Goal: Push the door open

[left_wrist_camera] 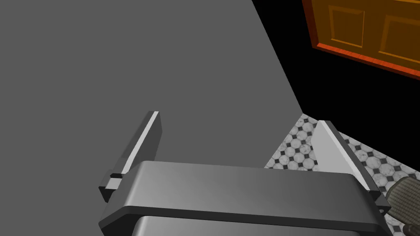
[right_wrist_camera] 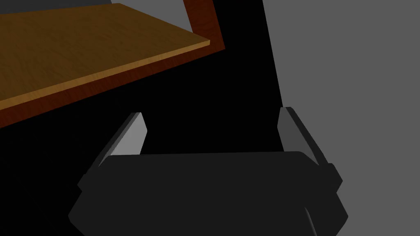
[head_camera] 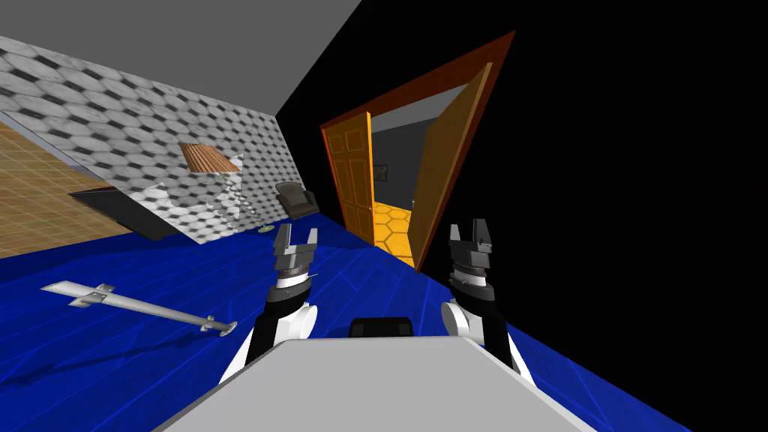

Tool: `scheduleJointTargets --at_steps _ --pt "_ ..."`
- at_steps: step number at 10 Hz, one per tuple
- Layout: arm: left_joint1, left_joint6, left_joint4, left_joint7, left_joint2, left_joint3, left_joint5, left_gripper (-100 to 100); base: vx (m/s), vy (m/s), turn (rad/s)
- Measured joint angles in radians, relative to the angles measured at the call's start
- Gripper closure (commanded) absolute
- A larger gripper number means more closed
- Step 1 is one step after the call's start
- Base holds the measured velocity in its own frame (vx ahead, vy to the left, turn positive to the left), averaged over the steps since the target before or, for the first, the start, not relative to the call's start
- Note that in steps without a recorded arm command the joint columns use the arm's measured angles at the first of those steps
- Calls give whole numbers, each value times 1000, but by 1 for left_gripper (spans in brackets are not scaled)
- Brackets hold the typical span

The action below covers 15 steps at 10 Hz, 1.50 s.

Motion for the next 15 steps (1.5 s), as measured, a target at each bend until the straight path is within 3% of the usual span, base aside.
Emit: scheduleJointTargets --at_steps 7,10,13,15 --pt "-62 -12 137 15 19 -34 -19 -100 142 53 -11" --pt "-86 -30 207 25 27 -48 -26 -100 132 37 -12" --pt "-113 -25 263 35 35 -65 -35 -100 127 50 -11" --pt "-127 -40 309 40 38 -74 -40 -100 91 37 -10"
